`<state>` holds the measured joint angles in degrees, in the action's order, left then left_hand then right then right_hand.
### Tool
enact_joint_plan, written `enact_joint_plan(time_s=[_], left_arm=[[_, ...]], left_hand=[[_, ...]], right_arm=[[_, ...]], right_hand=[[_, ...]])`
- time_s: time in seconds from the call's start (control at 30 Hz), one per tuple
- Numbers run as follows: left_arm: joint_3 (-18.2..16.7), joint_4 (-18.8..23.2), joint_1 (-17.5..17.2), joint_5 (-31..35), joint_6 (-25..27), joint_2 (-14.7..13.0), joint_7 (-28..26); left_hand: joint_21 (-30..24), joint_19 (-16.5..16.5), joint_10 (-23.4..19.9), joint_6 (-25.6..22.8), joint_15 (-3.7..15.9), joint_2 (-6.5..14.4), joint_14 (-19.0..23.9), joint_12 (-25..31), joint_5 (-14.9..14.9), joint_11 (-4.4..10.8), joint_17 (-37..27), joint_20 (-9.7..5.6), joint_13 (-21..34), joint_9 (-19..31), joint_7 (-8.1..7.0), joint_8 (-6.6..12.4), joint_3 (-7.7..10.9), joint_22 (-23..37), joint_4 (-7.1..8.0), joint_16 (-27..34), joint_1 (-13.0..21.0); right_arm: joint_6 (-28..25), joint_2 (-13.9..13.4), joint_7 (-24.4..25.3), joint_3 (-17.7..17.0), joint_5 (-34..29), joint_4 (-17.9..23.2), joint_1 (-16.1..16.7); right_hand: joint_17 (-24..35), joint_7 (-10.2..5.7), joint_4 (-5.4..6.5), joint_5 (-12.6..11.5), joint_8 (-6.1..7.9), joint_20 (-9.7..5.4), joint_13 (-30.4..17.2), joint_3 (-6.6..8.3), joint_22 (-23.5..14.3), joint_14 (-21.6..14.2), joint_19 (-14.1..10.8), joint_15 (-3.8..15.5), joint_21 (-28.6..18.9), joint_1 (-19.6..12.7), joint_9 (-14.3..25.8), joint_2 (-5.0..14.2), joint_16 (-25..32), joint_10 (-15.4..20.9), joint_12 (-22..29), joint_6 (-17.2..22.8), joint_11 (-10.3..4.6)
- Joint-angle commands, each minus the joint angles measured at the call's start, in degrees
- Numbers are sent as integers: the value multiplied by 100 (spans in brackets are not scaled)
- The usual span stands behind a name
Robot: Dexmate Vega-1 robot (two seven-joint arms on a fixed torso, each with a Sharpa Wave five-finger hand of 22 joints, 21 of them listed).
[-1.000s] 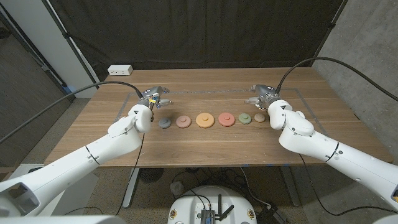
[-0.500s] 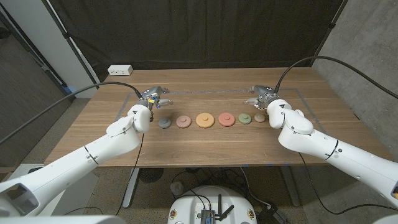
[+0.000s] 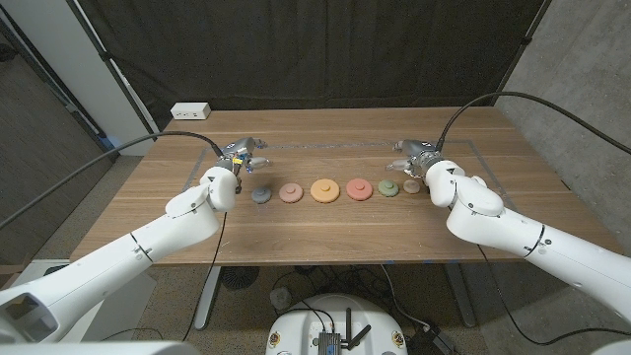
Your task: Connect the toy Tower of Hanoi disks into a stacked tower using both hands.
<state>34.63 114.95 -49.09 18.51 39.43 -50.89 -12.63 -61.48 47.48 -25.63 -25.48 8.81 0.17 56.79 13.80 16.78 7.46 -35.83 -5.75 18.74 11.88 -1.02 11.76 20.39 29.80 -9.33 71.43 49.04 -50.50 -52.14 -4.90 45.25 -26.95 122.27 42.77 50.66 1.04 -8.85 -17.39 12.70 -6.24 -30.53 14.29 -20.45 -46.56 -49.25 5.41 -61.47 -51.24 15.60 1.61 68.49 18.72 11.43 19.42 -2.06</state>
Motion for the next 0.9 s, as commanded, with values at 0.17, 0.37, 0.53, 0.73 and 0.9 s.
enact_joint_plan(time_s=[0.17,0.37,0.53,0.73,0.9], left_arm=[[1,-71,27,-39,-95,21,-2],[-10,-82,20,-54,-119,39,-24],[-22,-87,5,-97,-123,41,-1],[-67,-91,-31,-160,-135,59,-47],[-65,-81,-33,-162,-126,49,-60]], left_hand=[[-71,-40,-67,-56,375,25,-45,20,33,-26,-5,-519,30,8,-15,25,-27,-5,-5,66,39],[-100,-47,-75,-59,374,35,-44,18,35,-17,-4,-519,44,9,-21,21,-36,-18,-5,89,45],[-114,-52,-75,-63,375,39,-49,15,37,-27,1,-518,52,10,-17,20,-41,-25,-5,98,49],[-140,-61,-80,-53,375,45,-65,12,39,-26,18,-520,65,11,-14,12,-50,-39,-5,102,52],[-163,-67,-70,-36,375,48,-62,3,41,-26,14,-517,75,12,-11,3,-58,-50,-5,125,56]], right_arm=[[-121,-220,-52,3,-33,282,215],[-211,-254,-91,18,-59,378,259],[-183,-290,-118,48,-64,403,286],[-409,-242,-265,170,-178,410,199],[-450,-249,-275,218,-229,438,184]], right_hand=[[-6,-6,-16,-36,-1,-413,-8,-32,13,49,21,714,-60,-89,2,33,62,-42,-18,-26,4],[-3,-4,-41,-64,-54,-391,-3,-9,45,84,89,718,-92,-161,-1,57,86,-165,-51,-169,-3],[-12,9,-48,-79,-59,-384,2,-4,60,107,104,717,-116,-190,-2,62,89,-179,-47,-195,11],[-20,-1,-48,-90,-67,-391,5,-6,75,122,109,715,-141,-204,-4,59,98,-171,-36,-227,11],[-26,27,-43,-96,-76,-393,0,-13,88,131,131,714,-155,-207,-6,57,108,-179,-29,-262,22]])
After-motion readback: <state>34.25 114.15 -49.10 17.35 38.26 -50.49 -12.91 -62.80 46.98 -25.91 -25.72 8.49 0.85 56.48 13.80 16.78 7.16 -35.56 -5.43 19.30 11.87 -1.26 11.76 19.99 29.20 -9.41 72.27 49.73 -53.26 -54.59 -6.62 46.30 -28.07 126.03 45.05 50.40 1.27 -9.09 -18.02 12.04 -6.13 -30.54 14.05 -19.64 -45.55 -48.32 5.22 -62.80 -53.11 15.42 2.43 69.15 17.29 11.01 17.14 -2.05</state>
